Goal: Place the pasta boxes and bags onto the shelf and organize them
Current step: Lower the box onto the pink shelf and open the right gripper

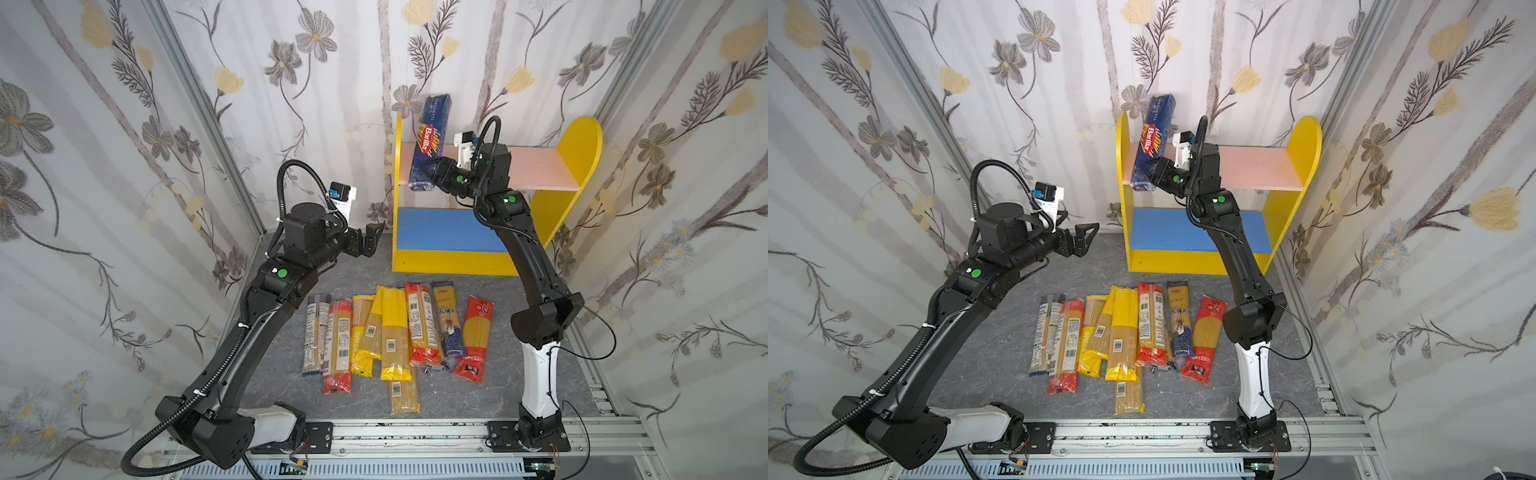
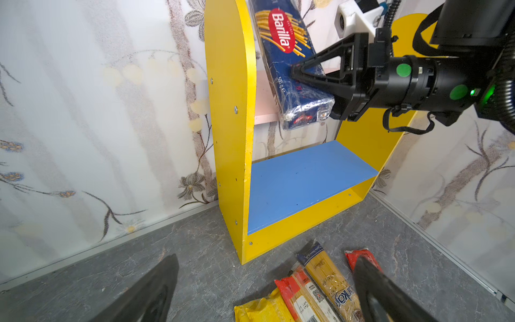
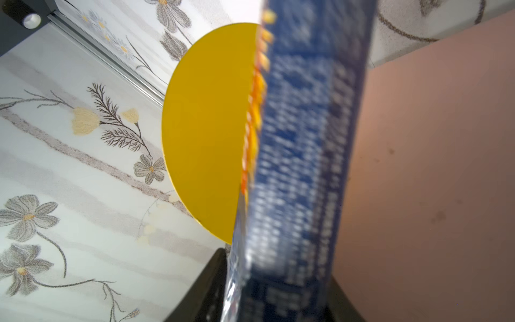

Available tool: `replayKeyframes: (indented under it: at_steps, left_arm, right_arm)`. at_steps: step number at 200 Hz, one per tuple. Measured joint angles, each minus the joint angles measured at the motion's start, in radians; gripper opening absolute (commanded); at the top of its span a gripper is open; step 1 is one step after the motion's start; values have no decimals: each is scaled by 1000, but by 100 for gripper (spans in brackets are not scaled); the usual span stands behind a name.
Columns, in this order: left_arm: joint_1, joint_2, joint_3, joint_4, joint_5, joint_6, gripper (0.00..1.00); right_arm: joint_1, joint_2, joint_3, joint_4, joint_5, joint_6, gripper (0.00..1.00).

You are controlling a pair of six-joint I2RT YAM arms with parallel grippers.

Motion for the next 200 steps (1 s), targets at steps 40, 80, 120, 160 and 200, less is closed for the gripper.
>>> replayKeyframes:
  at_steps: [40, 80, 120, 160, 200]
  left_arm:
    - [3, -24, -23, -3, -19, 8, 100]
    - [5, -30, -48, -3, -33, 7, 100]
    - [5, -60, -61, -6, -33, 7, 100]
    - [6, -56, -61, -7, -34, 4, 100]
    - [6, -53, -61, -7, -35, 5, 100]
  right_arm:
    - [-19, 1, 1, -2, 0, 45, 56]
    - [-32, -24, 1, -60, 42, 16, 61]
    - [-47, -58, 2, -121, 126, -51, 67]
    - [-47, -60, 3, -142, 186, -90, 68]
    - [-23, -31, 10, -93, 186, -98, 68]
